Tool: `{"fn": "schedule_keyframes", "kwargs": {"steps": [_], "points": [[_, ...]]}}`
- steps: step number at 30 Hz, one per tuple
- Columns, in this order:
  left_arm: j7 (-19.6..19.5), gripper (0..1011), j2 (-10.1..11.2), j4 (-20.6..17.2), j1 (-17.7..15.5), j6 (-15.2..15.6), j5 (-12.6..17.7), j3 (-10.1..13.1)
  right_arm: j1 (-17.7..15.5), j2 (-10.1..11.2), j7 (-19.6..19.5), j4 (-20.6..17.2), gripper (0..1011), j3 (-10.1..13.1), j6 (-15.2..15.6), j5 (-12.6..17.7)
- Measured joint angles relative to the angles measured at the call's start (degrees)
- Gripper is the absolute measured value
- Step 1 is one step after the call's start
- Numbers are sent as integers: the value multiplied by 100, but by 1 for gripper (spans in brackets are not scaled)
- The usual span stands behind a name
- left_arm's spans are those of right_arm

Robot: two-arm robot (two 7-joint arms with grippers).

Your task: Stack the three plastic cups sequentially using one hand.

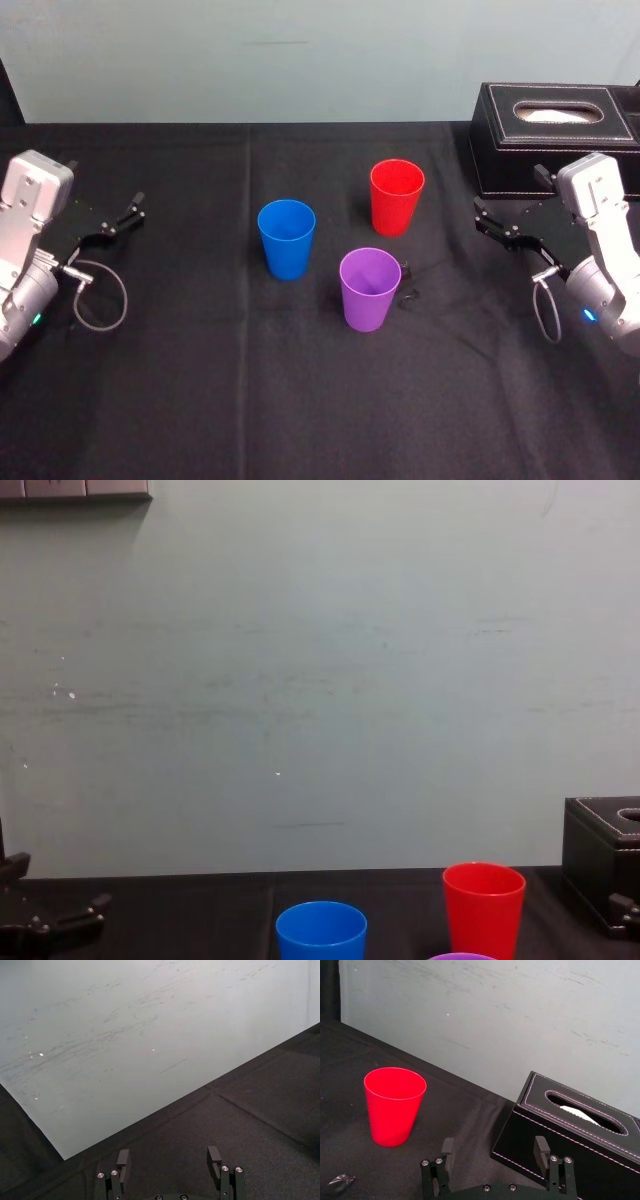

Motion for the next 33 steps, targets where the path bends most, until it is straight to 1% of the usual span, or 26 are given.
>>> {"fn": "schedule_keyframes", "kwargs": {"steps": [16, 20, 23, 27, 30, 33], "points": [[0, 1005, 0, 0, 0, 0, 0, 0, -3, -3, 5, -4, 1003, 13, -10, -3], [0, 1005, 0, 0, 0, 0, 0, 0, -68, -14, 43, -99, 1003, 116, -105, -2], [0, 1005, 0, 0, 0, 0, 0, 0, -144, -12, 109, -189, 1003, 214, -142, 62], [0, 1005, 0, 0, 0, 0, 0, 0, -281, 16, 208, -357, 1003, 350, -158, 187], [0, 1005, 0, 0, 0, 0, 0, 0, -507, 102, 370, -618, 1003, 499, -146, 380], [0, 1005, 0, 0, 0, 0, 0, 0, -669, 165, 484, -775, 1003, 573, -144, 495]]}}
